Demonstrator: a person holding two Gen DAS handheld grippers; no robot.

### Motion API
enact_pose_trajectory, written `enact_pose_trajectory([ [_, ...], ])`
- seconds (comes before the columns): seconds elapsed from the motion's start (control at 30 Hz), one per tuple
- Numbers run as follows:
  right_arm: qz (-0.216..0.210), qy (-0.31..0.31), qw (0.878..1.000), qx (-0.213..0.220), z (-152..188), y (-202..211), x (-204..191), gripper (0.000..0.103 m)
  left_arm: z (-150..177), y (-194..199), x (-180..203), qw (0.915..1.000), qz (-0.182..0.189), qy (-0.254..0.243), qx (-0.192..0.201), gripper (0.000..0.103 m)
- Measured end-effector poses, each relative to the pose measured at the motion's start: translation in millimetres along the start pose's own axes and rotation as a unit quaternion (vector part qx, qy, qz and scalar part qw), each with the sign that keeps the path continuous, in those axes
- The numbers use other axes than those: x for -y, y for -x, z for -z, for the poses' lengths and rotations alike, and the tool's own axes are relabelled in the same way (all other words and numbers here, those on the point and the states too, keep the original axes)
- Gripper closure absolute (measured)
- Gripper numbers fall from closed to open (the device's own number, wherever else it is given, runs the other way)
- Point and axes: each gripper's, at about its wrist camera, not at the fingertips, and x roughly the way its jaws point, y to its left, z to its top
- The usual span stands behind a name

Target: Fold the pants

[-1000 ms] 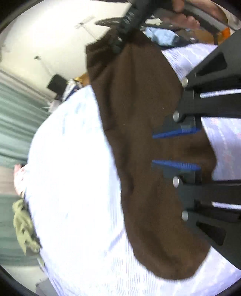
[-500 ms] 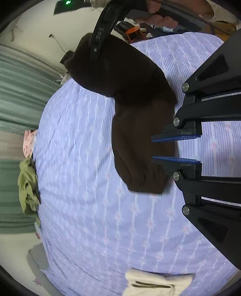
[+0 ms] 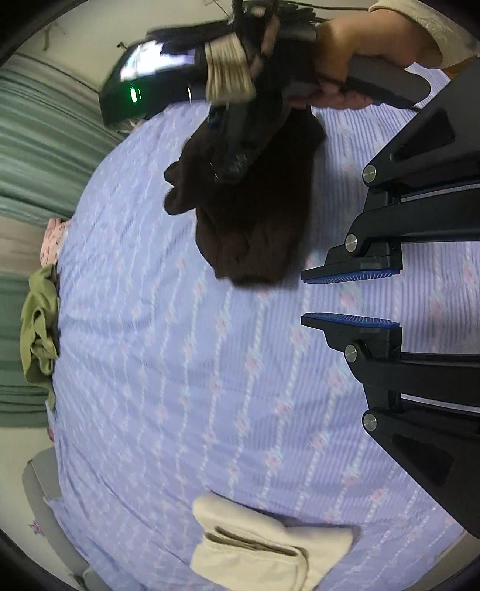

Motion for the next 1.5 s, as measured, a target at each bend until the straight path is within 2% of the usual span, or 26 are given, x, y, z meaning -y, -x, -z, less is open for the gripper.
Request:
enact_pose_trajectory([
  [0.1,0.016,0.029,0.999,-0.022,5.5,-10.8,-21.2,0.057,8.2,3.2,-10.9,0.9997,-0.024,0.001,0.001,0.083],
  [0.17,0.008,0.046,0.999,-0.019,8.9,-8.4,-28.9,0.038,11.6,5.7,-17.9,0.9994,-0.035,0.006,0.003,0.072],
  [0.2,-0.023,0.045,0.999,-0.017,9.2,-4.6,-29.9,0.022,12.9,7.5,-21.5,0.9992,-0.038,0.011,0.004,0.071],
  [0.23,-0.062,0.041,0.997,-0.02,9.3,0.1,-31.7,0.021,13.4,8.6,-24.3,0.9991,-0.04,0.016,0.005,0.067],
  [0.37,-0.085,0.052,0.995,-0.015,11.2,18.9,-33.8,0.021,12.7,24.4,-32.7,0.9973,-0.058,0.042,0.016,0.063],
  [0.47,-0.145,0.03,0.989,0.009,14.8,54.2,-13.5,0.021,8.8,37.8,-28.0,0.9968,-0.055,0.05,0.031,0.054],
  [0.57,-0.192,0.0,0.98,0.051,26.0,98.2,25.6,0.021,1.2,44.5,-7.8,0.9977,-0.041,0.032,0.043,0.053],
  [0.63,-0.186,-0.022,0.979,0.074,32.0,114.1,53.9,0.02,-5.7,46.2,14.1,0.9982,-0.028,0.006,0.053,0.053],
  [0.7,-0.147,-0.052,0.985,0.079,40.4,116.9,89.8,0.02,-15.9,44.2,42.3,0.9977,0.001,-0.025,0.063,0.053],
  [0.8,-0.111,-0.106,0.987,0.052,51.9,98.6,138.4,0.02,-33.9,33.1,81.6,0.9942,0.044,-0.066,0.073,0.053],
  [0.9,-0.1,-0.148,0.984,0.028,62.7,79.8,173.6,0.02,-56.1,15.5,113.7,0.9885,0.081,-0.108,0.068,0.053],
  [0.97,-0.098,-0.168,0.981,0.021,70.0,71.8,186.8,0.02,-70.2,1.1,124.4,0.9869,0.092,-0.117,0.061,0.056],
  [1.07,-0.111,-0.199,0.974,0.01,81.4,59.2,201.5,0.02,-91.4,-34.5,133.4,0.9885,0.1,-0.111,0.02,0.072],
  [1.17,-0.114,-0.211,0.971,-0.005,92.0,48.4,208.0,0.02,-102.4,-62.9,137.5,0.9889,0.104,-0.105,-0.018,0.077],
  [1.23,-0.117,-0.216,0.969,-0.01,97.0,45.4,209.3,0.02,-105.0,-74.8,139.8,0.9893,0.102,-0.099,-0.032,0.077],
  [1.4,-0.115,-0.213,0.97,-0.012,103.7,44.8,214.4,0.02,-104.5,-101.0,139.6,0.9931,0.063,-0.078,-0.059,0.075],
  [1.5,-0.115,-0.21,0.971,-0.01,102.7,47.0,216.9,0.02,-100.4,-108.0,131.4,0.994,0.073,-0.038,-0.073,0.071],
])
